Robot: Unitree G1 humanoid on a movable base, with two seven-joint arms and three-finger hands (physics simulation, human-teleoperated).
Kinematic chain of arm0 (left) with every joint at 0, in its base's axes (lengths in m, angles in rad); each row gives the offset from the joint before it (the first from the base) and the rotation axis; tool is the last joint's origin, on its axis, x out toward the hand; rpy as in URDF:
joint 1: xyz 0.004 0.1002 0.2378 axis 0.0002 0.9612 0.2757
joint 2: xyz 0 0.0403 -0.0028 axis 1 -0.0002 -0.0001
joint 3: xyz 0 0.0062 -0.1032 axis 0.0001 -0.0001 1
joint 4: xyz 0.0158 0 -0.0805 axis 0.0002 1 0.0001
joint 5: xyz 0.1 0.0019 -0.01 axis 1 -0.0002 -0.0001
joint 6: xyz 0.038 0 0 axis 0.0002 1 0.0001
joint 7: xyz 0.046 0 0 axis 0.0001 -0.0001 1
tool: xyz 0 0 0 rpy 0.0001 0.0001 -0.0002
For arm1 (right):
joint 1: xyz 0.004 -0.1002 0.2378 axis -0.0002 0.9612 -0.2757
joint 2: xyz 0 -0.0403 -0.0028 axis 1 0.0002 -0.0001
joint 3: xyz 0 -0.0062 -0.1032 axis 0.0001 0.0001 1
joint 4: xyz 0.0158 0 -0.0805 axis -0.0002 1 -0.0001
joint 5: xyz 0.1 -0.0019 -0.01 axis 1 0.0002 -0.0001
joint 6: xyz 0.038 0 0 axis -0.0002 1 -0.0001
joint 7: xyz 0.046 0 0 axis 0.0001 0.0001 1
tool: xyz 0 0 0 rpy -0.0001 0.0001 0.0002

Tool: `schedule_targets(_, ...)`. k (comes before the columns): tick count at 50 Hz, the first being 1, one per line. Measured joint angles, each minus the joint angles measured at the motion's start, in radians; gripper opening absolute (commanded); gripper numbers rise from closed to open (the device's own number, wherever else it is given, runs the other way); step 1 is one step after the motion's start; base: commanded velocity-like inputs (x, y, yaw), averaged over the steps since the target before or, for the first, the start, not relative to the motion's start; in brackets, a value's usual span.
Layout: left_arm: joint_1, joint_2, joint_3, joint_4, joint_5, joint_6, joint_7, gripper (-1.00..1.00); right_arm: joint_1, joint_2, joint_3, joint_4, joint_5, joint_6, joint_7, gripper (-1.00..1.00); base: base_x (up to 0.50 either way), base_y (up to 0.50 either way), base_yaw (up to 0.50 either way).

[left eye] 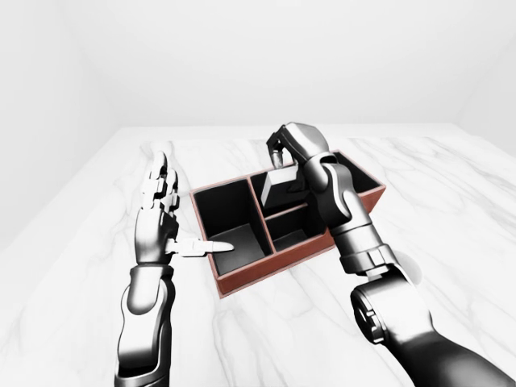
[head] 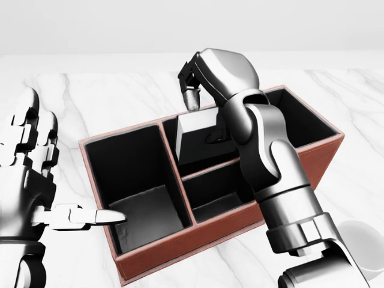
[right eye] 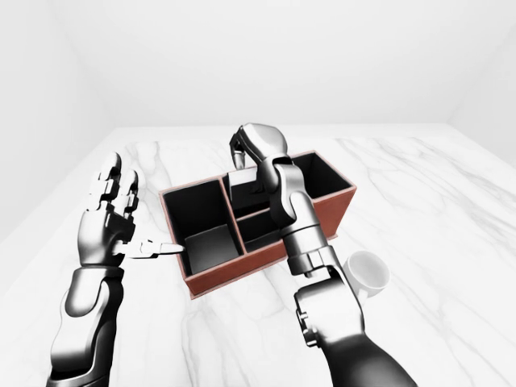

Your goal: Pick up the book and place it in the front compartment of the caddy.

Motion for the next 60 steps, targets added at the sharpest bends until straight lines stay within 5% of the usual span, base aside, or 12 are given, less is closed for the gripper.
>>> schedule_targets(43,0.003,-0.001,-0.003,0.004,0.005,0.0,0.001,1.0,-0.046,-0.019,0.003,0.167,-0.009,-0.121,-0.157,-1.0,0.0,0.0,0.0)
schedule_targets(60,0.0,0.0,-0.003,0.004,0.006,0.0,0.001,1.0,-0.077,-0.027,0.007,0.29,-0.017,-0.121,-0.238,-1.0,0.0,0.0,0.0)
